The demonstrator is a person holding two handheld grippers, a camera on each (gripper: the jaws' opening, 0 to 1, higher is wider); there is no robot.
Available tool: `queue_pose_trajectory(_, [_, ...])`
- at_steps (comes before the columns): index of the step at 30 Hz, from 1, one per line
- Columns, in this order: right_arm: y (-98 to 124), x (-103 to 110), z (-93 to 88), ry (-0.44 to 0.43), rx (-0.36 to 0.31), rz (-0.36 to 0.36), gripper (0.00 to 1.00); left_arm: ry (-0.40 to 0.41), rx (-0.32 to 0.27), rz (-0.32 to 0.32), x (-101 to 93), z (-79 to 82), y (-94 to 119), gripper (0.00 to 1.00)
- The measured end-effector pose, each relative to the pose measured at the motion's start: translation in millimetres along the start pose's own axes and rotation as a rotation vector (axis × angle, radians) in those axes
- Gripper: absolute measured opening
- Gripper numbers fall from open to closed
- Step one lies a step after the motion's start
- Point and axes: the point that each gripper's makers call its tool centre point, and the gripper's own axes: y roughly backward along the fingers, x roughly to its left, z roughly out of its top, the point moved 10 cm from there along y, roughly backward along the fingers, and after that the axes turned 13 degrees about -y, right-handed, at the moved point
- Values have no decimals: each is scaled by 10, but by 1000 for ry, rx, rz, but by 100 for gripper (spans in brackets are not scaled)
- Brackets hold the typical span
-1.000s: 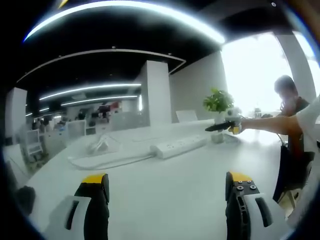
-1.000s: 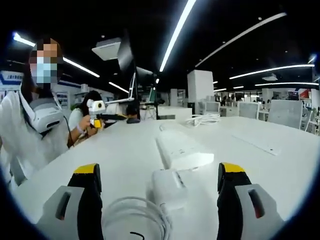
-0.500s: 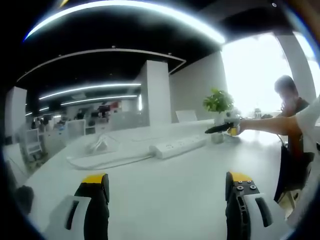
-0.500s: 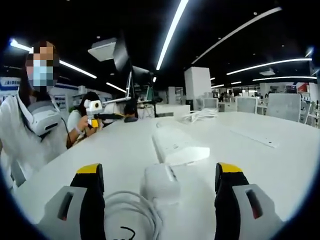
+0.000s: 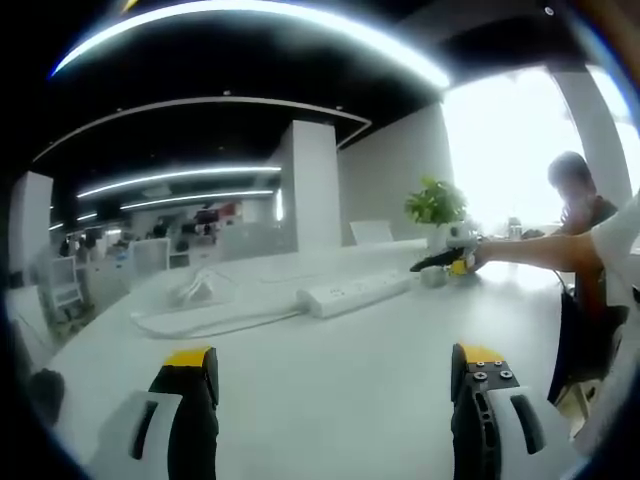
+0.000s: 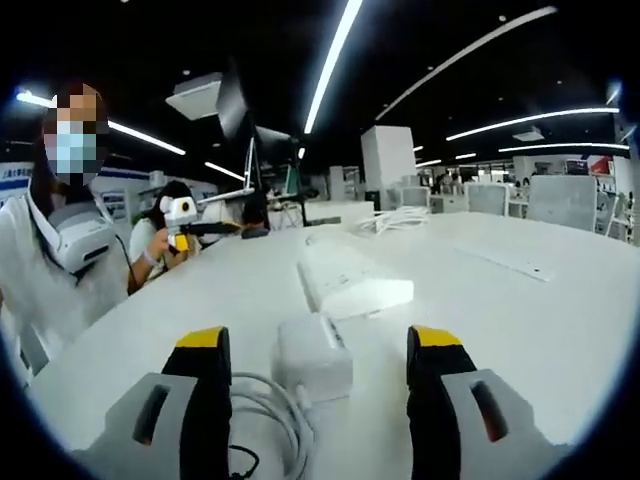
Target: Straighten the power strip on the desk, plug the charger into it
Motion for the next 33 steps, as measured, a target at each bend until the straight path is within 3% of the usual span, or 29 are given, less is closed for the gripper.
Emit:
queue_pose_trajectory(4, [-5,15,-7,-4,1,2,61,2,-1,2,6,-4,4,99])
queue_pose_trajectory(19, [-19,-7,-31,2,40,-5,48,7,-6,8,23,-16,18,99])
queue_pose_trajectory(23, [-3,-26,-28,-4,38,-11,39,7,-9,6,21,-16,20,99])
queue_pose_trajectory(33, [-5,-59,-14,-11,29,-48,30,10,-12,12,34,-24,45,99])
